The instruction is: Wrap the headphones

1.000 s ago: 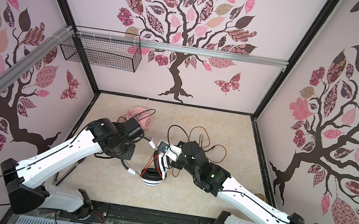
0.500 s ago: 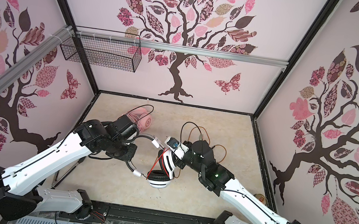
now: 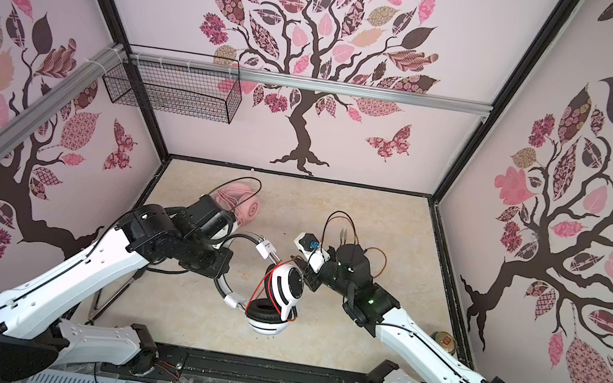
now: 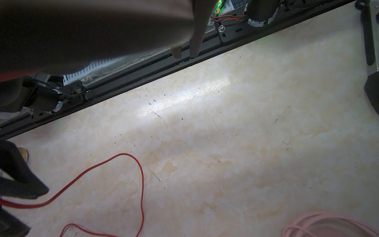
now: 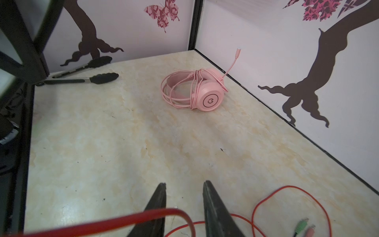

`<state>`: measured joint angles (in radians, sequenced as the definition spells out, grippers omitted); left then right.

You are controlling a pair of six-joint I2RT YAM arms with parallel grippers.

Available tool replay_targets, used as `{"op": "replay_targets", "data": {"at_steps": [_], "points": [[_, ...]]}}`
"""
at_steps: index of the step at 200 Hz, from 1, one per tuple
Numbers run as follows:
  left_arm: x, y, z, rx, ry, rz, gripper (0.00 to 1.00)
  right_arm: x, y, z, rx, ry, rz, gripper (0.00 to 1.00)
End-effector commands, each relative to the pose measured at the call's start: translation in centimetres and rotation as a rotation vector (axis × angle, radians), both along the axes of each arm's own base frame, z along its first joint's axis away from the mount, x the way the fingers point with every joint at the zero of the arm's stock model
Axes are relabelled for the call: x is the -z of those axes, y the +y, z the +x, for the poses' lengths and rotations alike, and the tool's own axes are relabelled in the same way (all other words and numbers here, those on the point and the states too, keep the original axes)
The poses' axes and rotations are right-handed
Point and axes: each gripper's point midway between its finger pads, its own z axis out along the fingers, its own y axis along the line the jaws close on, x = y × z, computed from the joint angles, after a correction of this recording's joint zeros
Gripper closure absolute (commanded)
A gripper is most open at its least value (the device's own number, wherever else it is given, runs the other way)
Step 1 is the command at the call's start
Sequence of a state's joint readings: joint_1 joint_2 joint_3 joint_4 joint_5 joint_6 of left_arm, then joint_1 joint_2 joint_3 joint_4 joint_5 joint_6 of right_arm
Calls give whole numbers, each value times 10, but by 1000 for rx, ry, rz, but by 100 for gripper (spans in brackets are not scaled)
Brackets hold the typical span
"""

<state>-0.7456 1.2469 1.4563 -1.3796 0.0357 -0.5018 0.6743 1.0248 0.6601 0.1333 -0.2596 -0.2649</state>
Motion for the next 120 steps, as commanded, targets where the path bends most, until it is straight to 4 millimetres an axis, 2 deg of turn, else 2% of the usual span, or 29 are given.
{"op": "replay_targets", "data": {"at_steps": [1, 26, 44, 71, 91, 104, 120], "points": [[-40, -3, 21, -86, -69, -117, 100, 3, 7, -6, -41, 84, 114, 66], [-56, 11, 41, -199, -56, -185, 100, 17, 6, -11, -54, 166, 205, 64], [-67, 19, 52, -255, -60, -208, 100, 25, -2, -10, -54, 226, 275, 59], [-77, 22, 63, -291, -79, -219, 100, 35, -32, 6, 12, 319, 409, 55], [-84, 18, 69, -288, -83, -233, 100, 43, -38, 13, 50, 314, 387, 49], [-90, 15, 72, -287, -91, -245, 100, 48, -38, 16, 62, 319, 368, 39], [-100, 13, 74, -283, -109, -263, 100, 58, -39, 20, 79, 331, 327, 36]]}}
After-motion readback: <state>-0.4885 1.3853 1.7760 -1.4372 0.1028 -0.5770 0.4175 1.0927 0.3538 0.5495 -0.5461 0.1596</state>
